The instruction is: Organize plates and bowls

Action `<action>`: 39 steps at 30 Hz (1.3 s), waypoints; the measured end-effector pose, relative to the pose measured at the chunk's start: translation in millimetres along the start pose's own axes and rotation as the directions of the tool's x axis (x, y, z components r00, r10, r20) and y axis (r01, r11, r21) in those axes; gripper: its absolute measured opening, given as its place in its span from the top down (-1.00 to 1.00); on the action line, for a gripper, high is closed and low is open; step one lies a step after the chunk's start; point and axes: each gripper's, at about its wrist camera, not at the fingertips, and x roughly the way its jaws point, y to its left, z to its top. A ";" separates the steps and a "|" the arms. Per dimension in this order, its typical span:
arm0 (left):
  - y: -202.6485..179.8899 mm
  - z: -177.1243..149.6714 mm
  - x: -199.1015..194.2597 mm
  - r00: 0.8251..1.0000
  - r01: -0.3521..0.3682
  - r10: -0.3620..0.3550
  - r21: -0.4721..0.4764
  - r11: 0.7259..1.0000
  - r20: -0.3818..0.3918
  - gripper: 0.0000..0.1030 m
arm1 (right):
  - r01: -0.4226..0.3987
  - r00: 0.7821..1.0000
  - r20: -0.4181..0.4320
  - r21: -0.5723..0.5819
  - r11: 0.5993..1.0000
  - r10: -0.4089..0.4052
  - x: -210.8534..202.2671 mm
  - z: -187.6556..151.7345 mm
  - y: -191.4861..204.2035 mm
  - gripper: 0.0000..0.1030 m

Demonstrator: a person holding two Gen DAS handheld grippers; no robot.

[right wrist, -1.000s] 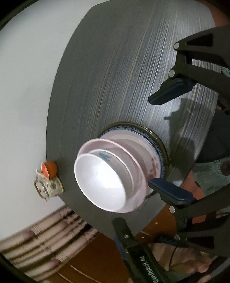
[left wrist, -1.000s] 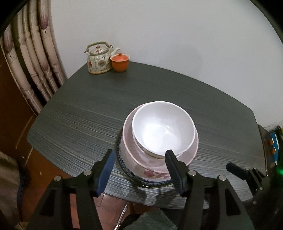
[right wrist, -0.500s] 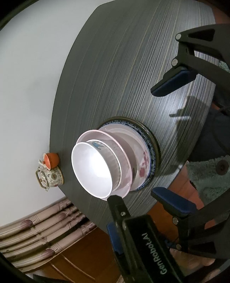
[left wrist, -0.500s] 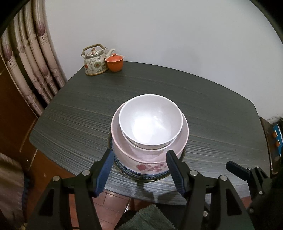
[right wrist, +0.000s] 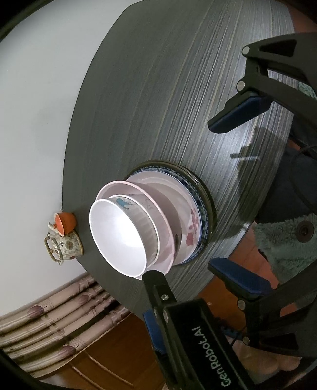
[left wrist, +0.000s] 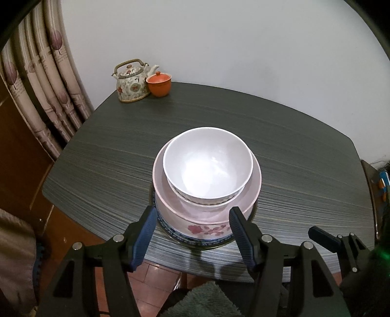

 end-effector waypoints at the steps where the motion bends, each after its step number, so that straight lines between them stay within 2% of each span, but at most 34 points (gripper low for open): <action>1: 1.1 0.3 0.5 1.000 -0.001 0.001 -0.006 1.000 -0.002 -0.22 | -0.001 1.000 -0.001 0.001 1.000 0.001 0.3 -0.3 -0.7 -0.97; 21: 1.5 -2.3 3.2 1.000 -0.015 0.015 -0.016 1.000 -0.014 -0.22 | -0.010 1.000 -0.022 0.027 1.000 0.011 2.0 -0.3 -4.7 -0.97; 39: 4.6 -4.0 6.2 1.000 0.008 -0.009 -0.020 1.000 -0.027 -0.22 | -0.009 1.000 -0.022 0.020 1.000 0.009 3.0 -2.1 -2.8 -0.97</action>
